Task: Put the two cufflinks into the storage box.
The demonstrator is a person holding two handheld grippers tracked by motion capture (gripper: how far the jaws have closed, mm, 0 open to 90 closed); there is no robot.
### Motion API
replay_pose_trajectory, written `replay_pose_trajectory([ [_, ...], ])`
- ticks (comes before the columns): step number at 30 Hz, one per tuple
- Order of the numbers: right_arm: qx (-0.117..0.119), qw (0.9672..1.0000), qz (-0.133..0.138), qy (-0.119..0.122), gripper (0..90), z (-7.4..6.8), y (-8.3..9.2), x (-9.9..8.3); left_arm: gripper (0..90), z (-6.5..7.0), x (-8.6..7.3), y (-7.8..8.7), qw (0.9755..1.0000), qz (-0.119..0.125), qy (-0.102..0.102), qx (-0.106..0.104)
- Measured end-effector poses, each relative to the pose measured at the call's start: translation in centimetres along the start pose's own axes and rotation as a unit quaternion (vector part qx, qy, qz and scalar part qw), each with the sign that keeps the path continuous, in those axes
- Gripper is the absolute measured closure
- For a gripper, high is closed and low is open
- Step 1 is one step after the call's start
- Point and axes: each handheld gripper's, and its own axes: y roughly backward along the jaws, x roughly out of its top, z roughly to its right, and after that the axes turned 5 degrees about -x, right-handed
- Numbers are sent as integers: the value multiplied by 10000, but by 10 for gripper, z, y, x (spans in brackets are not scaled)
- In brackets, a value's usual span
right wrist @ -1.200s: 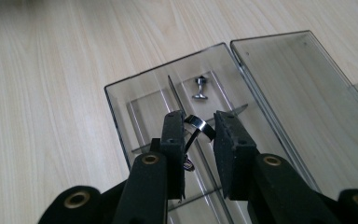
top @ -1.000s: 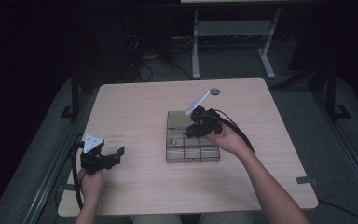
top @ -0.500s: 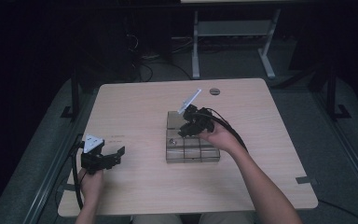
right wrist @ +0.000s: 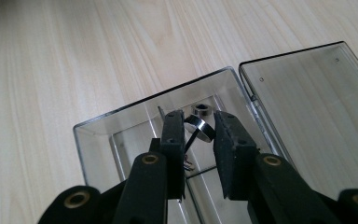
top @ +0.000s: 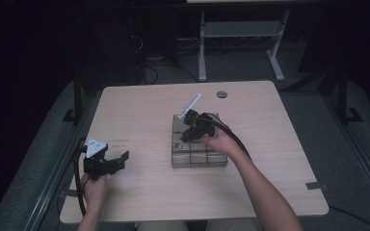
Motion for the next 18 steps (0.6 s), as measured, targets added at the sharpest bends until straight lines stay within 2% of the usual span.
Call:
replay_pose_trajectory([
  [10, 40, 9999, -94, -99, 738, 6, -14, 0, 129, 0, 0, 0, 10000, 8, -8, -5],
  [18, 53, 9998, -189, -89, 738, 7, -24, 1, 129, 0, 0, 0, 10000, 4, -3, -9],
])
